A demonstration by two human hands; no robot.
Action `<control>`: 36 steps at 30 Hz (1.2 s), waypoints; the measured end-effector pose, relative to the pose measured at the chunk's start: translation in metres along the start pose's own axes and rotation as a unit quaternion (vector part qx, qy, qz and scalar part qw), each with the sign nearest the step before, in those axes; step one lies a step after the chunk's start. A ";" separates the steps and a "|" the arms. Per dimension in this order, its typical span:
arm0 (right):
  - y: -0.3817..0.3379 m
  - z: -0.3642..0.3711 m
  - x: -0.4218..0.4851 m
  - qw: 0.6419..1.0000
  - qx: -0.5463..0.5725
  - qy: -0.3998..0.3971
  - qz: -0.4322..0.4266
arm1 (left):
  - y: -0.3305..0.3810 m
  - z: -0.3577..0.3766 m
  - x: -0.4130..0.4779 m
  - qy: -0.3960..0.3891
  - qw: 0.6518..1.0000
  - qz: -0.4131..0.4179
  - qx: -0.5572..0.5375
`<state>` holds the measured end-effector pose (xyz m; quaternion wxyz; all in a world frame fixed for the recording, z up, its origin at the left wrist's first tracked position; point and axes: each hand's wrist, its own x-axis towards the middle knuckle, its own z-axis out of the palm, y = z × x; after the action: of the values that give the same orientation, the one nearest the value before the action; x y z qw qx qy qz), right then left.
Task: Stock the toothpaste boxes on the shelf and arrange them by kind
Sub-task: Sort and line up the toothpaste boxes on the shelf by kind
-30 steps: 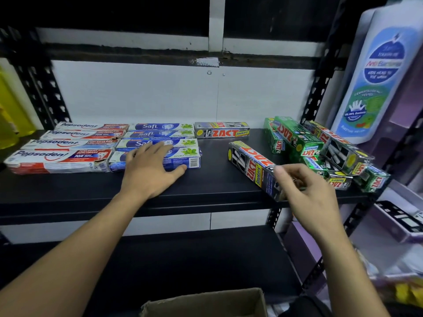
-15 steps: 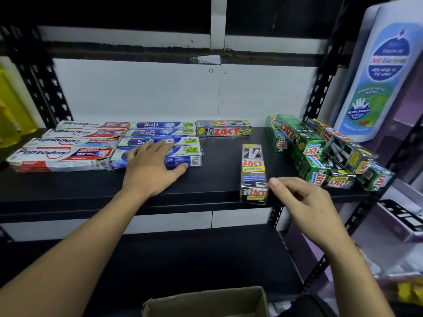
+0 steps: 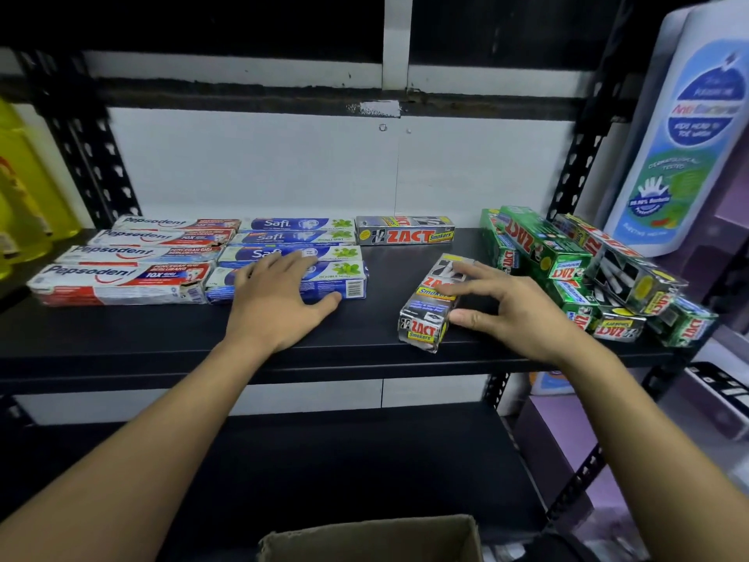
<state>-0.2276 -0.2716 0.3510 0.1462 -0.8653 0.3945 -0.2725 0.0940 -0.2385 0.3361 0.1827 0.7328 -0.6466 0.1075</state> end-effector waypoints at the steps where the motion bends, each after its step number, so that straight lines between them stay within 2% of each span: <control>1: 0.003 0.001 0.006 1.000 -0.006 0.011 0.000 | 0.000 0.000 0.000 0.000 1.000 0.000 0.001; 11: 0.033 0.022 0.067 0.990 -0.095 0.087 0.064 | 0.000 0.000 0.000 -0.010 1.000 -0.006 0.004; 18: 0.027 0.040 0.101 0.969 -0.194 0.135 0.068 | 0.000 0.001 0.000 -0.011 1.000 -0.006 0.001; 23: 0.011 0.057 0.124 0.948 -0.268 0.120 0.121 | -0.001 0.002 0.000 -0.008 1.000 -0.007 -0.003; 29: -0.001 0.069 0.141 0.947 -0.255 0.104 0.168 | 0.000 0.001 -0.001 -0.005 1.000 -0.006 -0.004; 33: 0.005 0.070 0.137 0.951 -0.261 0.096 0.138 | -0.001 0.000 -0.001 -0.012 1.000 -0.007 -0.009; 36: 0.019 0.067 0.133 0.950 -0.240 0.140 0.145 | 0.000 -0.001 -0.001 -0.011 1.000 -0.006 -0.005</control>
<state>-0.1282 -0.3829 0.3353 -0.0846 -0.7615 0.5858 -0.2643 0.0938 -0.2376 0.3363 0.1798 0.7371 -0.6444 0.0951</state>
